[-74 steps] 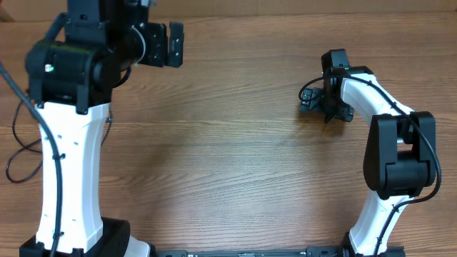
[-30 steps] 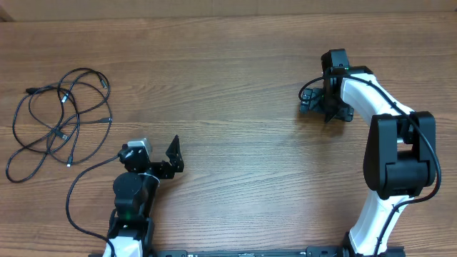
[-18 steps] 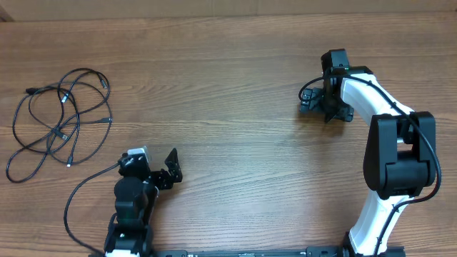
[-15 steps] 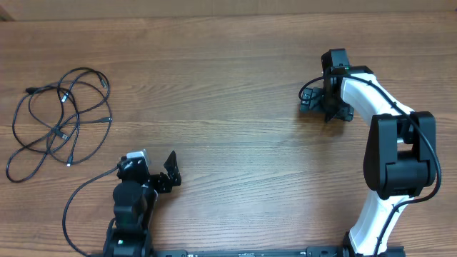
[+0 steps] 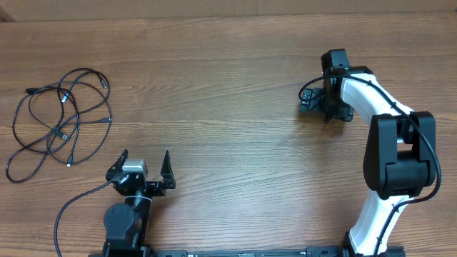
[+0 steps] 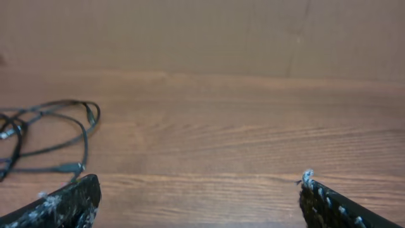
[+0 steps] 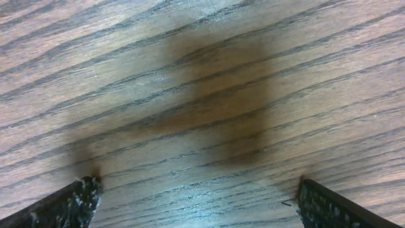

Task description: Untangle cables

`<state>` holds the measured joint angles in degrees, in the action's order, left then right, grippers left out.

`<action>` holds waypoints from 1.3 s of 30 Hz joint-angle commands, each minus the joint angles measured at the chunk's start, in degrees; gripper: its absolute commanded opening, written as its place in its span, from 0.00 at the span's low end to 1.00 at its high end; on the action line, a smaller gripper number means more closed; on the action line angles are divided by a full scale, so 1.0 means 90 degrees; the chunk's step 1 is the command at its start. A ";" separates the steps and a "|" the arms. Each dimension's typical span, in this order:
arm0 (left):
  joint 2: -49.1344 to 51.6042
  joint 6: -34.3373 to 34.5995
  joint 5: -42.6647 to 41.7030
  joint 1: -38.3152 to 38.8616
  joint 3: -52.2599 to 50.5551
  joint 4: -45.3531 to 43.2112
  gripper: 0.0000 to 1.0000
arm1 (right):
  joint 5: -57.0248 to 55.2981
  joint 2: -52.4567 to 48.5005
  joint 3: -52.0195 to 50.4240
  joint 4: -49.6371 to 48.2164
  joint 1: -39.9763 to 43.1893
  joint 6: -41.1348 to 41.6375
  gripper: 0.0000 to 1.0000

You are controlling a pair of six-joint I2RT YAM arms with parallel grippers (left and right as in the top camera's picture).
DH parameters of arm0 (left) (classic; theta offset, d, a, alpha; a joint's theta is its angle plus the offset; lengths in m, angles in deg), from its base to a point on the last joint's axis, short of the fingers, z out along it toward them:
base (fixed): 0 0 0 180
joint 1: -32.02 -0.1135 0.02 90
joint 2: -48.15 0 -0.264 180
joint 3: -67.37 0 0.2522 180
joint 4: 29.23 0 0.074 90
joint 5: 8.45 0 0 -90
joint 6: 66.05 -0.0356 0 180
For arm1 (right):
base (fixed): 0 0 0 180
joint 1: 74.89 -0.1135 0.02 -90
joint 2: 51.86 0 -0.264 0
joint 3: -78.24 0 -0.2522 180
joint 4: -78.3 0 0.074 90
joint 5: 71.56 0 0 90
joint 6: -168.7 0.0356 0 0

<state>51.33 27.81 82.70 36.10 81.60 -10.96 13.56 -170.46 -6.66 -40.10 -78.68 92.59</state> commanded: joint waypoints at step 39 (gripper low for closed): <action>-0.0325 -0.0192 -0.0070 0.0085 -0.0019 -0.0007 1.00 | -0.0168 -0.0083 -0.0078 0.0034 -0.0024 0.0005 1.00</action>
<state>49.04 25.64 82.66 36.54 81.60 -10.96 13.58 -170.46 -6.66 -40.13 -78.68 92.59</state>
